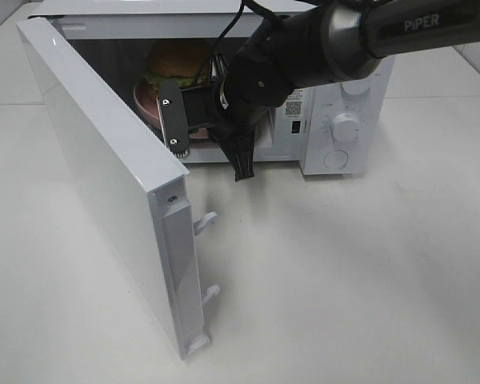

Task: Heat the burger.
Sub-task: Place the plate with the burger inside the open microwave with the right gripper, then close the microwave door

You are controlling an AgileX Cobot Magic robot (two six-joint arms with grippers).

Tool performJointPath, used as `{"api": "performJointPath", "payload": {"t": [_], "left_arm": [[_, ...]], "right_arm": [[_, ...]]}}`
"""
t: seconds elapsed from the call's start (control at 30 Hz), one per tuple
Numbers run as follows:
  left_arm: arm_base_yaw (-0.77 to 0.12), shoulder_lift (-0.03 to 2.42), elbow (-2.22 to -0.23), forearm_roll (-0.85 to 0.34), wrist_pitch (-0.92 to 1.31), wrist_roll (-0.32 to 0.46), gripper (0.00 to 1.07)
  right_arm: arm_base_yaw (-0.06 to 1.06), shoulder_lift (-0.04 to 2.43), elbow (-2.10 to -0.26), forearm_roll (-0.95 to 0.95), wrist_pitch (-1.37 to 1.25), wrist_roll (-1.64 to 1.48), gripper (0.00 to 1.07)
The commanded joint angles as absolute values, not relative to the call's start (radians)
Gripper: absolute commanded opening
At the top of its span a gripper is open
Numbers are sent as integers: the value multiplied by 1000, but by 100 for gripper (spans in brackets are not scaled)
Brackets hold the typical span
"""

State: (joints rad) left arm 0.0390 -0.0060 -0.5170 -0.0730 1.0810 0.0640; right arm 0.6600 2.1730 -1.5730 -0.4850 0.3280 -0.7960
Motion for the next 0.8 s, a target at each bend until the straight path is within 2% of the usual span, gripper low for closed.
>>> {"api": "performJointPath", "payload": {"t": [0.03,0.23,0.57,0.8], "left_arm": [[41,-20,-516,-81,1070,62,100],[41,-20,-516,-81,1070,62,100],[41,-20,-516,-81,1070,62,100],[41,-20,-516,-81,1070,62,100]], "right_arm": [[648,2187,-1638,-505,296,-780,0],[632,2233,-1697,-500,311,-769,1],[619,2245,-1697,-501,311,-766,2],[619,2245,-1697,-493,306,-748,11]]}}
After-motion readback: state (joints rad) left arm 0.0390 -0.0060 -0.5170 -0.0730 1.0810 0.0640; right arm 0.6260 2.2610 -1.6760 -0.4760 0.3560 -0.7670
